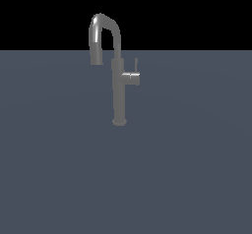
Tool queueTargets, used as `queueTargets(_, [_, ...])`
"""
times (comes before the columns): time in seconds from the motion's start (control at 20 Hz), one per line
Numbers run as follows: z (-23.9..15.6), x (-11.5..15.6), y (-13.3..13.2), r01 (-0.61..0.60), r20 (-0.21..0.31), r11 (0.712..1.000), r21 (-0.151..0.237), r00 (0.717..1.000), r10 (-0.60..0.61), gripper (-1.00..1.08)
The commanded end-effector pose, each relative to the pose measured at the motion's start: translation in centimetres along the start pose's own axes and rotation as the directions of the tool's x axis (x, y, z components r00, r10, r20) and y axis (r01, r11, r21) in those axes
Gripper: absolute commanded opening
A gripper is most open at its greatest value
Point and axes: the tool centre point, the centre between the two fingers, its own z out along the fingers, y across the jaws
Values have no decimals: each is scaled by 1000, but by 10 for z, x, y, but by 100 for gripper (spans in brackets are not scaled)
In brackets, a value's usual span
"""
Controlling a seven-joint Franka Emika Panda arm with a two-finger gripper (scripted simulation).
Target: Turn on the faucet by rotating a designated handle.
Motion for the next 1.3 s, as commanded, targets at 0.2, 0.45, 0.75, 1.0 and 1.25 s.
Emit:
queueTargets(0.2, [0, 2, 0, -7, 5, 1000, 6, 1000, 7, -100])
queueTargets(0.45, [1, 11, -2, -34, 28, 999, 32, 999, 33, -100])
queueTargets(0.75, [3, 30, -6, -97, 83, 991, 88, 992, 90, -100])
queueTargets(1.0, [7, 55, -9, -180, 155, 972, 152, 975, 157, -100])
queueTargets(1.25, [13, 84, -10, -280, 244, 935, 219, 943, 226, -100])
